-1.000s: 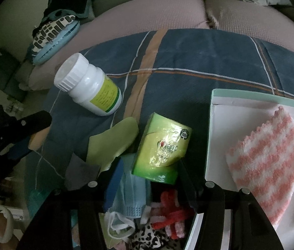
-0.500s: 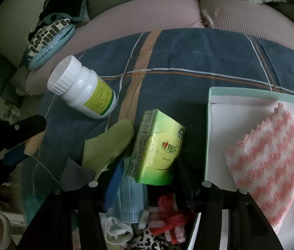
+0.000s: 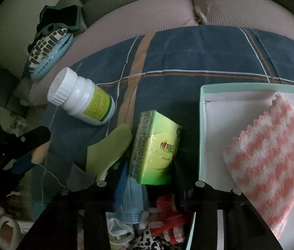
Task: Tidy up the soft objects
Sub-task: 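Close the right gripper on the green tissue pack, then lift the green tissue pack with the right gripper and carry it over the tray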
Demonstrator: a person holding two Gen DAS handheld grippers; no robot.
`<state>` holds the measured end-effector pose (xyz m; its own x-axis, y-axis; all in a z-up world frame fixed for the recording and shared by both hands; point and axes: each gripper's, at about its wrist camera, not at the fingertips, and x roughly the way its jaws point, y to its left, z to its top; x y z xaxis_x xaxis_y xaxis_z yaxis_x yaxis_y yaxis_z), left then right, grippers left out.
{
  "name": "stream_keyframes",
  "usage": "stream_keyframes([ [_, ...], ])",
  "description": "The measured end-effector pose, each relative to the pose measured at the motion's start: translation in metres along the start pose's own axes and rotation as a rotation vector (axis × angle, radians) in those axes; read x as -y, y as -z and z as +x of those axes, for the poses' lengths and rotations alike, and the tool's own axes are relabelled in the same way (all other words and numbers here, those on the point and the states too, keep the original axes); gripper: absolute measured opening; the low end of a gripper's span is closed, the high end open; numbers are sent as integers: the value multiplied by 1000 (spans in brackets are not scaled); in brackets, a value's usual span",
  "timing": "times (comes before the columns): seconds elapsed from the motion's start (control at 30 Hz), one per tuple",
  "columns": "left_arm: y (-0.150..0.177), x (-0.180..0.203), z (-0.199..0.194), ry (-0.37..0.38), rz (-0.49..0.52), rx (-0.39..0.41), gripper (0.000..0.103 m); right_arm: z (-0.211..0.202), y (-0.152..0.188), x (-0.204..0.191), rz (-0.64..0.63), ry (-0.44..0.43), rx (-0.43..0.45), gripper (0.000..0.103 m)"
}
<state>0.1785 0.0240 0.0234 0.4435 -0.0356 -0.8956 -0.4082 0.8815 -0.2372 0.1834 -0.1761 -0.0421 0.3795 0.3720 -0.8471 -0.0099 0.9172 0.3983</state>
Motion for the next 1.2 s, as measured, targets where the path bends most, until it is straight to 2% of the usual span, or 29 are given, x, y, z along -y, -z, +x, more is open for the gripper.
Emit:
stream_keyframes([
  [0.33,6,12,-6,7,36,12,51,-29,-3,2,4,-27,66,38],
  [0.53,7,16,-16,21,49,29,51,-38,-1,7,24,-52,75,37],
  [0.73,14,28,-29,26,88,58,51,-77,-1,11,14,-44,171,37],
  [0.97,27,48,-41,57,139,78,51,-128,2,42,60,29,275,37],
  [1.03,31,56,-46,60,165,89,51,-145,3,55,80,67,312,37],
  [1.2,44,83,-51,98,228,86,51,-180,8,91,145,101,372,37],
])
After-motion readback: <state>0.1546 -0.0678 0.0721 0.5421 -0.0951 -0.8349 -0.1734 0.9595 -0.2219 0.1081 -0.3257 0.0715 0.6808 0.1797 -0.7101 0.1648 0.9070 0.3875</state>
